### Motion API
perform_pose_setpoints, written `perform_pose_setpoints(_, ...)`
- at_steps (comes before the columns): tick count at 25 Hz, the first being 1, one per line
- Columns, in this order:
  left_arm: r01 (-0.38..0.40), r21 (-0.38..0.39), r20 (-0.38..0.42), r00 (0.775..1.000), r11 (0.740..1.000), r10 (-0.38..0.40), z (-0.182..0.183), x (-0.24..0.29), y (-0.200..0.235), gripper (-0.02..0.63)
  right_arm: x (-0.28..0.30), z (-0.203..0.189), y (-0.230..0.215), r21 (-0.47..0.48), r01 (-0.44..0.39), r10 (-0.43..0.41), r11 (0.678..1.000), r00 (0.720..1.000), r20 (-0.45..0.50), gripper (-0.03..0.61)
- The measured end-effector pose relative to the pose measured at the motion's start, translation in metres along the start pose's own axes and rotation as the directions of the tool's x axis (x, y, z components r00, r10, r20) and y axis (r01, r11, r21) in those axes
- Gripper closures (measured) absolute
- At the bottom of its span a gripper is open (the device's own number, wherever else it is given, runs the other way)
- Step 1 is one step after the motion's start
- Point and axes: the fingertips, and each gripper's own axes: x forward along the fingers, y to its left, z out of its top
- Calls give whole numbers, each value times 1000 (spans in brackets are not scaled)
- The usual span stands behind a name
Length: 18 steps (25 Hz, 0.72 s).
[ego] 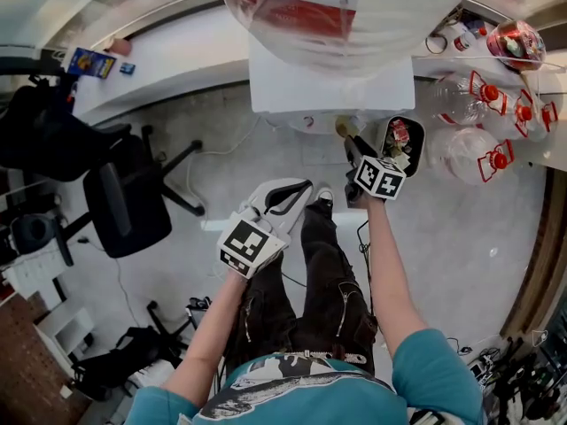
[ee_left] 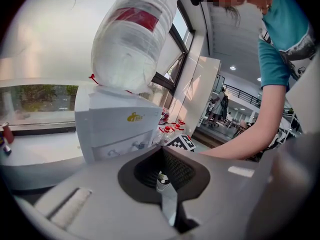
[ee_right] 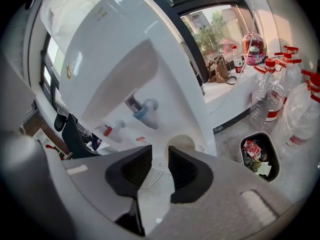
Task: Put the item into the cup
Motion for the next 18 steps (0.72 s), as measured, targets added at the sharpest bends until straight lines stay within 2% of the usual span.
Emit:
perform_pose_setpoints(4,-20,-14,-6,1000,1000,20,9,-11,4,603,-26,-2,22,-5,-22,23,1000,1000,10,476)
perform_pose_setpoints(8,-11,-3,0,1000,1000,11,12,-22,4,601,-52,-4,49,-91,-36,36,995,999,-1,476)
perform_pose_setpoints(18,20,10,-1,1000,1000,-20,12,-50,-12,603,-117,9,110,-188,-124,132,974,991,30,483)
